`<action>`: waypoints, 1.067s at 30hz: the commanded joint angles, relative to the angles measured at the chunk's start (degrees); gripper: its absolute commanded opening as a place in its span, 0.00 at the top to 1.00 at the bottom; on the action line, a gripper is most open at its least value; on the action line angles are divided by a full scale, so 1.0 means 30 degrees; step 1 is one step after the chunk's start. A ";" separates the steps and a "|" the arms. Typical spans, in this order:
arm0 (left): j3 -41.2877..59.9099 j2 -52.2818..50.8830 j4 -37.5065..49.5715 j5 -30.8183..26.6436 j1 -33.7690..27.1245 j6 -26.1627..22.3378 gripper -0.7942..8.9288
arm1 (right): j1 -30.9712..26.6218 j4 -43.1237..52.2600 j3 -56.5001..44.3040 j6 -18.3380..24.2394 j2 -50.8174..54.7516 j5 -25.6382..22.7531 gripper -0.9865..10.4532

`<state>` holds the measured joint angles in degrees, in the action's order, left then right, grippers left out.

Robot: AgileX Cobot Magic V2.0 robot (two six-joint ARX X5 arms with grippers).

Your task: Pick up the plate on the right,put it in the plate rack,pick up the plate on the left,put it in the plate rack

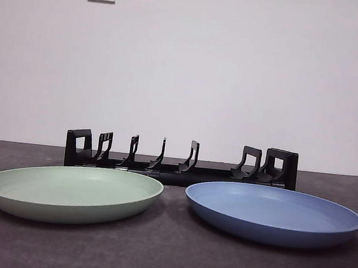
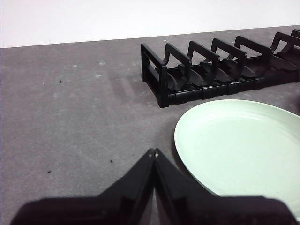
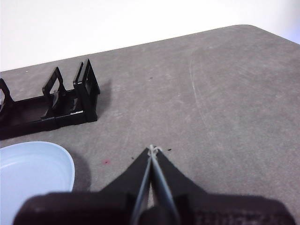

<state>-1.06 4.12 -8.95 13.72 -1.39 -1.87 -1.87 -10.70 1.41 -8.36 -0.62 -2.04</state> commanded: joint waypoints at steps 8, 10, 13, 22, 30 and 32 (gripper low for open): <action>0.0044 0.0007 0.0430 0.0051 -0.0058 0.1450 0.92 | -0.0015 0.0940 -0.0073 -0.0750 0.0015 0.0510 0.92; -0.0160 0.0007 0.0415 0.0058 -0.0058 0.2098 0.93 | -0.0015 0.1239 0.0211 -0.1486 0.0015 0.0685 0.92; -0.0699 0.0015 0.0197 0.0066 -0.0058 0.2550 0.93 | -0.0015 0.0947 0.1107 -0.1982 -0.0036 0.0685 0.92; -0.4685 0.1588 -0.2164 0.1348 -0.0058 0.3832 0.93 | -0.0015 -0.0539 0.6142 -0.2106 -0.3096 0.2951 0.92; -1.0083 0.4801 -0.5654 0.4291 -0.0058 0.2805 0.93 | -0.0015 -0.5872 1.2371 0.0408 -0.7533 0.6251 0.92; -1.1526 0.5705 -0.6776 0.4991 -0.0058 0.2200 0.93 | -0.0015 -0.7482 1.3937 0.1020 -0.8590 0.6827 0.92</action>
<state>-34.30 20.49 -28.32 27.77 -1.39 7.07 -1.87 -31.73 41.47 -8.05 -25.50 17.87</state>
